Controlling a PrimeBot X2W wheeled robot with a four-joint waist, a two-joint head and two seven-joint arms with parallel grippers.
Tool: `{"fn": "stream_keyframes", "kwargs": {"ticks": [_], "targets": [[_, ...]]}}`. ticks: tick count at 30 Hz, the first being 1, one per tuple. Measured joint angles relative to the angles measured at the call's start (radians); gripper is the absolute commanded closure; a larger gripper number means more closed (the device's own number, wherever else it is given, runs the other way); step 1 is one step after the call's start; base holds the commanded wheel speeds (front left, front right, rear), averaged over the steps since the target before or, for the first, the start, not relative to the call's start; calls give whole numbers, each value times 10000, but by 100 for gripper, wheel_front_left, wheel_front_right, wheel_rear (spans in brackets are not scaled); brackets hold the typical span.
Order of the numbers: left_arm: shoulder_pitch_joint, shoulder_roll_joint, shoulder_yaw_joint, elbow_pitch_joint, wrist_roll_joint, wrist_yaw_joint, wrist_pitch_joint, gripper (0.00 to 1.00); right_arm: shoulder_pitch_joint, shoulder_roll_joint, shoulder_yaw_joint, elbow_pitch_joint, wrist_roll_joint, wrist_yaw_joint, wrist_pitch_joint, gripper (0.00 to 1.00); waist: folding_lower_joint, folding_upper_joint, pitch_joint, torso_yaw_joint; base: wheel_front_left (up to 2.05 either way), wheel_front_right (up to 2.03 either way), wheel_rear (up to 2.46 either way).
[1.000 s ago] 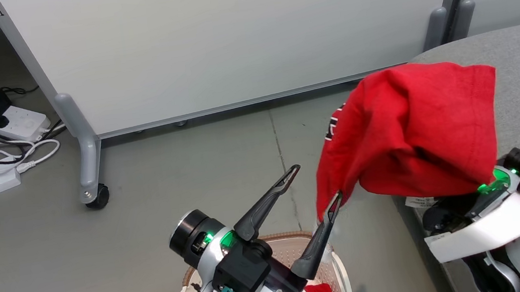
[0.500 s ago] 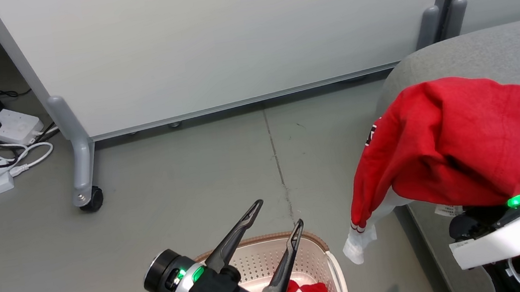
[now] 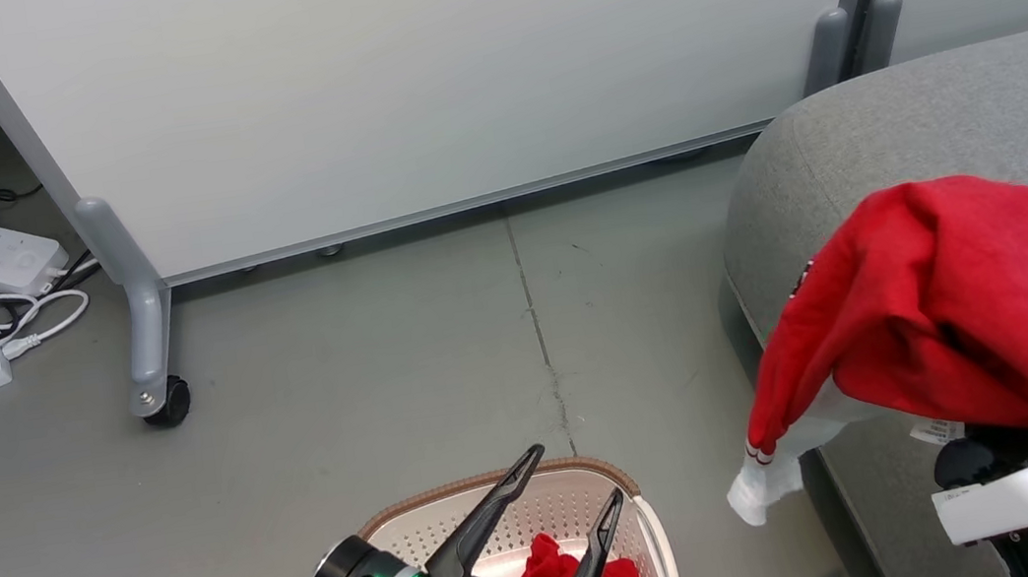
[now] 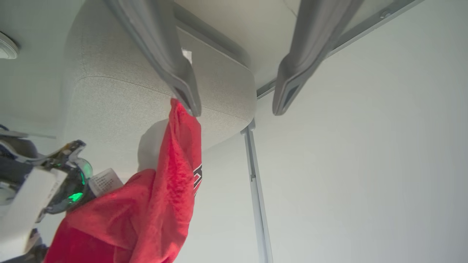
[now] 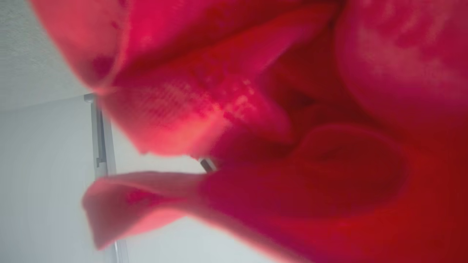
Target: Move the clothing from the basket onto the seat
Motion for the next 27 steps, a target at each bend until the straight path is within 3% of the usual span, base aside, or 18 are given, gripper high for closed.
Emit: {"fn": "stream_keyframes", "kwargs": {"ticks": [7, 20, 27], "targets": [[38, 305, -619, 627, -157, 0, 2, 0, 141, 94, -234, 178, 29, 0, 0, 100, 0, 0, 44, -63, 0, 0, 0], [56, 303, -711, 892, -182, 0, 2, 0, 247, 276, -437, 326, -52, 0, 0, 100, 0, 0, 187, -367, 0, 0, 0], [4, 320, -579, 853, -178, 0, 0, 0, 171, 203, -535, 188, -65, 0, 0, 100, 0, 0, 317, -1062, 0, 0, 0]]}}
